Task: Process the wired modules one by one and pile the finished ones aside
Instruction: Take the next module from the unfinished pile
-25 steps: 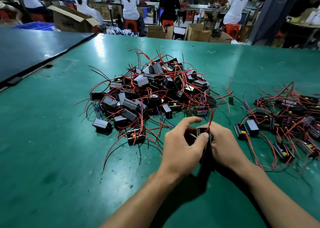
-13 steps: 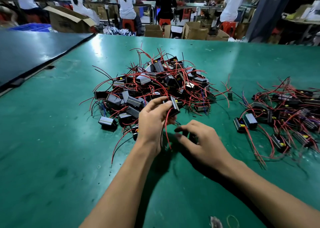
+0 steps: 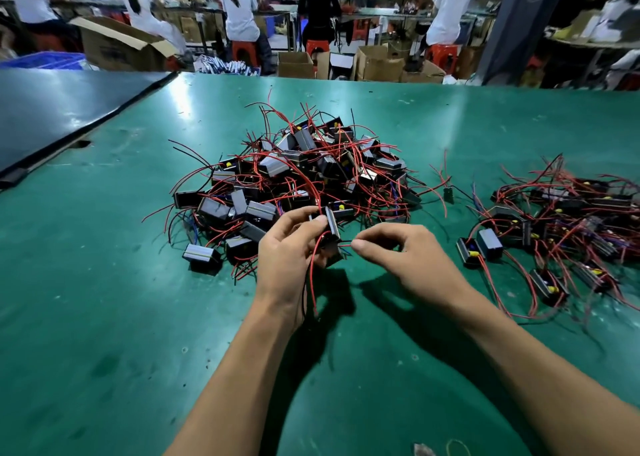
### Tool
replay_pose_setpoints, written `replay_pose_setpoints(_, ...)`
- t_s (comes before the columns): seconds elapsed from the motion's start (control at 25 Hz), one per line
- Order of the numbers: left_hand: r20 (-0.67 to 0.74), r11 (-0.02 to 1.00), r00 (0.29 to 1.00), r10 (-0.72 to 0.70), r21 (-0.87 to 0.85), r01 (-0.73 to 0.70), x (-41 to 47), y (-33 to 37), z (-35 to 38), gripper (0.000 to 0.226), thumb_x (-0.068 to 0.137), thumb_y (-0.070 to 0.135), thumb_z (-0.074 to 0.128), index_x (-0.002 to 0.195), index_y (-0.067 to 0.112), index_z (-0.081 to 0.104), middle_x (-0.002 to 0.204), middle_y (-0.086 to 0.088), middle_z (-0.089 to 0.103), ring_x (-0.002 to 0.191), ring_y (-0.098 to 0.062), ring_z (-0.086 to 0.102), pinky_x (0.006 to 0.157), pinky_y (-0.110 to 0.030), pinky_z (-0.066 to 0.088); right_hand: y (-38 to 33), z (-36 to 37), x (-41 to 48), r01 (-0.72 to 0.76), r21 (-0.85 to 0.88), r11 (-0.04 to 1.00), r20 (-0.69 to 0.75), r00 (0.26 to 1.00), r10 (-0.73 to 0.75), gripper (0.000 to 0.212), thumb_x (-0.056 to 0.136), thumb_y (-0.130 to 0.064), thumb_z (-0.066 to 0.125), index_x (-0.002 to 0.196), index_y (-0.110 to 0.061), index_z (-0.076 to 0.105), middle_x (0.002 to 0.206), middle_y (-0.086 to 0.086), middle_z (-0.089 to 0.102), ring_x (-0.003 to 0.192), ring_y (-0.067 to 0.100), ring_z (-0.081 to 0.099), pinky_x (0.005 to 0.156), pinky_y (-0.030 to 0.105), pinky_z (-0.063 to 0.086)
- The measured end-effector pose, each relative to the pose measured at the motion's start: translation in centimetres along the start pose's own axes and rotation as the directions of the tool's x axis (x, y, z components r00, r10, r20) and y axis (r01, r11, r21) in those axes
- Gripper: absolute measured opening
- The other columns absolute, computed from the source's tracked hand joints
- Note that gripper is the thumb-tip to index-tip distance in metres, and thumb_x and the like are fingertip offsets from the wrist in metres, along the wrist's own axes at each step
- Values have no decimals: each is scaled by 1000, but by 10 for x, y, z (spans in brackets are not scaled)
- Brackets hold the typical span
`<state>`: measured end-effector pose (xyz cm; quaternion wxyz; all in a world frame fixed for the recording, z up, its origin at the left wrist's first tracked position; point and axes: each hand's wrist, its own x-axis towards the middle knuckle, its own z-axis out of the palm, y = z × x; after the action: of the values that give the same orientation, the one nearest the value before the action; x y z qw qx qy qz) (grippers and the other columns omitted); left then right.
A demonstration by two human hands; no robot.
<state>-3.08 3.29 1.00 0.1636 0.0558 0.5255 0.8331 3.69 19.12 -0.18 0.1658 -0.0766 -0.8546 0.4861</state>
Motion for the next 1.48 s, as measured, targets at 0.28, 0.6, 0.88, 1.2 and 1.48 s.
replay_pose_setpoints(0.28, 26, 949, 1000, 2, 314, -10, 2, -19, -2, 9, 88, 12, 69, 96, 16, 72, 73, -2, 61, 60, -13, 53, 57, -25, 48, 21, -47, -17, -158, 713, 683, -51, 960, 275, 17, 78, -34, 73, 74, -18, 72, 70, -1, 61, 58, 10, 51, 51, 19, 44)
replay_pose_setpoints(0.6, 86, 736, 988, 131, 659, -155, 0, -35, -1, 9, 86, 16, 70, 90, 24, 70, 75, 2, 71, 68, -16, 70, 59, -34, 59, 29, -40, -16, -373, 663, 649, 125, 910, 396, 25, 79, -35, 73, 83, -11, 69, 74, 0, 62, 57, 12, 52, 50, 21, 45)
replay_pose_setpoints(0.88, 162, 649, 964, 211, 714, -262, 4, -47, 8, 7, 86, 23, 70, 92, 26, 71, 77, 7, 71, 71, -9, 69, 69, -32, 57, 36, -31, -16, -397, 586, 707, 124, 906, 405, 22, 78, -34, 77, 83, -12, 75, 70, 4, 62, 54, 14, 54, 47, 22, 45)
replay_pose_setpoints(1.2, 190, 663, 981, 44, 729, -171, 13, -37, -1, 4, 87, 29, 71, 88, 25, 71, 75, 4, 72, 57, -8, 66, 62, -27, 55, 33, -32, -18, -370, 627, 685, 107, 913, 395, 37, 72, -14, 79, 105, -3, 70, 82, 14, 70, 66, 21, 68, 57, 27, 59)
replay_pose_setpoints(1.48, 118, 800, 993, 11, 594, -80, 18, -36, -5, 5, 89, 20, 71, 87, 15, 71, 74, -9, 70, 62, -17, 63, 67, -37, 61, 34, -38, -8, -392, 699, 598, 73, 871, 485, 20, 97, -6, 59, 113, 5, 62, 98, 22, 74, 78, 26, 74, 65, 28, 62)
